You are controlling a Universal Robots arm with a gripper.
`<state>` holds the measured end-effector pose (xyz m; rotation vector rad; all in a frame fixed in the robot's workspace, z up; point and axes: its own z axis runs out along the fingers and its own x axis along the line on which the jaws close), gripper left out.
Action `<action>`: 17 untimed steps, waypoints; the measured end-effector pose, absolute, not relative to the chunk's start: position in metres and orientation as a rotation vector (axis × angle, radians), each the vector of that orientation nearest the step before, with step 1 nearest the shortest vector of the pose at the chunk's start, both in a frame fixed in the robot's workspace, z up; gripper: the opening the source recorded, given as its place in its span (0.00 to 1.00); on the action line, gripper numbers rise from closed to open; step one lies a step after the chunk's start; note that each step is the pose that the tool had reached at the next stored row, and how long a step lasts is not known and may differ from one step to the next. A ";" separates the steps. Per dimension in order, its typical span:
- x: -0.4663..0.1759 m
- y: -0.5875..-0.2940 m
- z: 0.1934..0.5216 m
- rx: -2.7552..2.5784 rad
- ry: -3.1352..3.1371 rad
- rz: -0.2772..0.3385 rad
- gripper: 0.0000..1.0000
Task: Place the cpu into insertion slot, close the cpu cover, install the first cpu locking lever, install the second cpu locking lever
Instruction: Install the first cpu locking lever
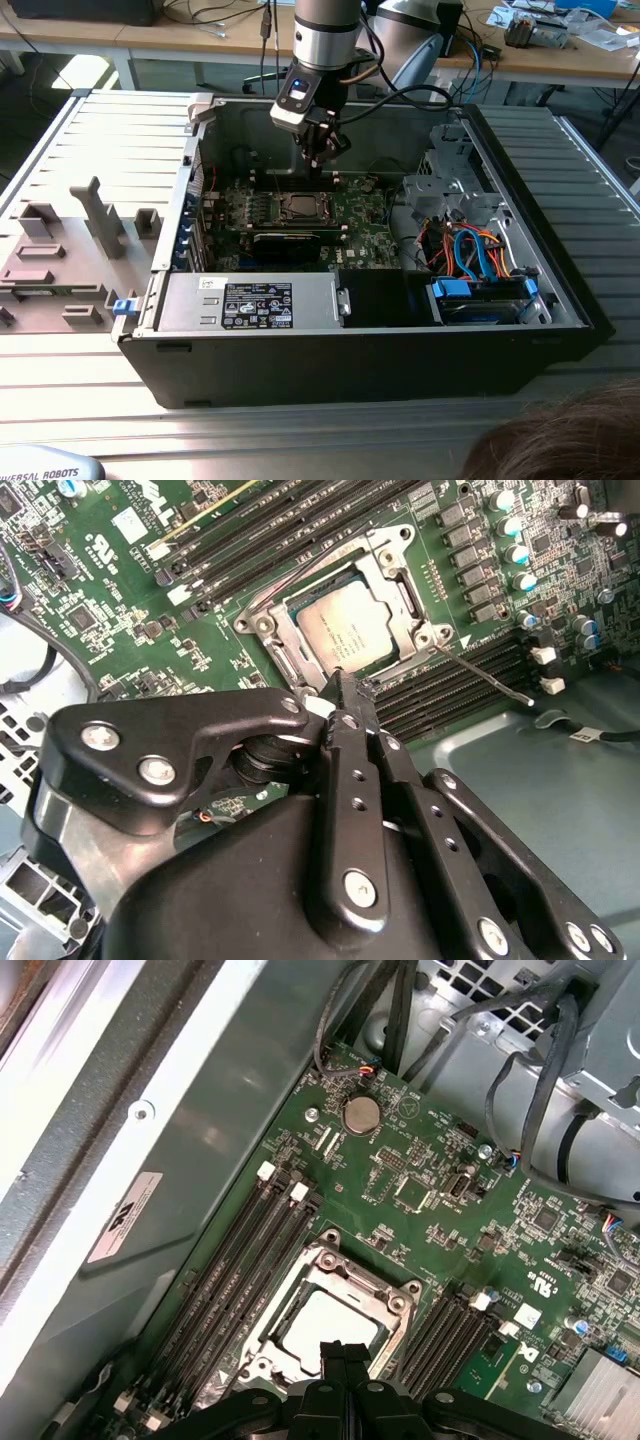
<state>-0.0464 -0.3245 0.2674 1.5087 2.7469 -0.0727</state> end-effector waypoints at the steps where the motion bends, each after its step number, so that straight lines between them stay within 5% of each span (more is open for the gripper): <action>1: -0.046 -0.324 0.267 1.507 2.748 -0.073 0.11; 17: -0.046 -0.324 0.267 1.475 2.764 -0.073 0.11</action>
